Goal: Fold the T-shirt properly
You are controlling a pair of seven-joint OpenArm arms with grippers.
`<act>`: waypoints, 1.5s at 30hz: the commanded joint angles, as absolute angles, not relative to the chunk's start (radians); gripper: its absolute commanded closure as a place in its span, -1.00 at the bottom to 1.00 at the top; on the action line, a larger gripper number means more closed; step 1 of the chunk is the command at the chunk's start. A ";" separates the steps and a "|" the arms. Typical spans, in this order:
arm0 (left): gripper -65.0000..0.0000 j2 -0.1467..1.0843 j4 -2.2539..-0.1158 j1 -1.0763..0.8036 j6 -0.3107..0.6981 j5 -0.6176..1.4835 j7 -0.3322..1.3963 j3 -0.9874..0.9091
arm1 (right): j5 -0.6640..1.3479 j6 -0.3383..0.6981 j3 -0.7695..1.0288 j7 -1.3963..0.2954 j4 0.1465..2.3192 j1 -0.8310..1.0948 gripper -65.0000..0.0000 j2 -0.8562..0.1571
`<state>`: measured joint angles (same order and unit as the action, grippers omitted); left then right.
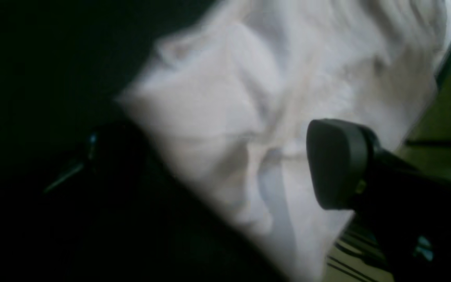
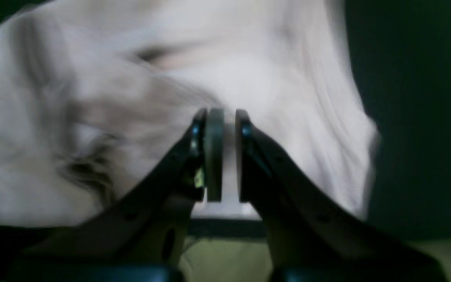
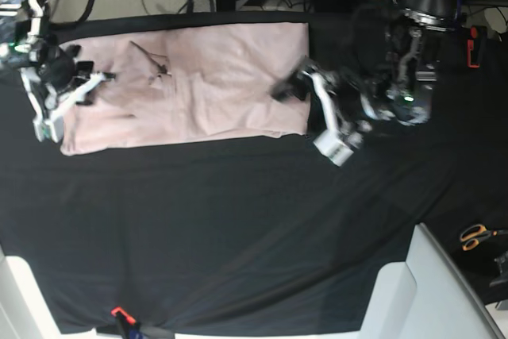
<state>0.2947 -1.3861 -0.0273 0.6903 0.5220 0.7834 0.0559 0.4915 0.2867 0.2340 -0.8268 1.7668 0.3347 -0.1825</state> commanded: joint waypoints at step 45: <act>-1.00 0.397 -1.791 -0.423 0.698 0.532 0.878 -0.621 | 0.702 0.698 0.504 -1.208 0.774 -0.130 -1.00 -0.390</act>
<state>0.3820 -1.7790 -0.4263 0.6926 0.5232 0.8948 -0.6144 0.7116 0.6983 0.5114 -1.1751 0.7826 -0.1368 -0.4152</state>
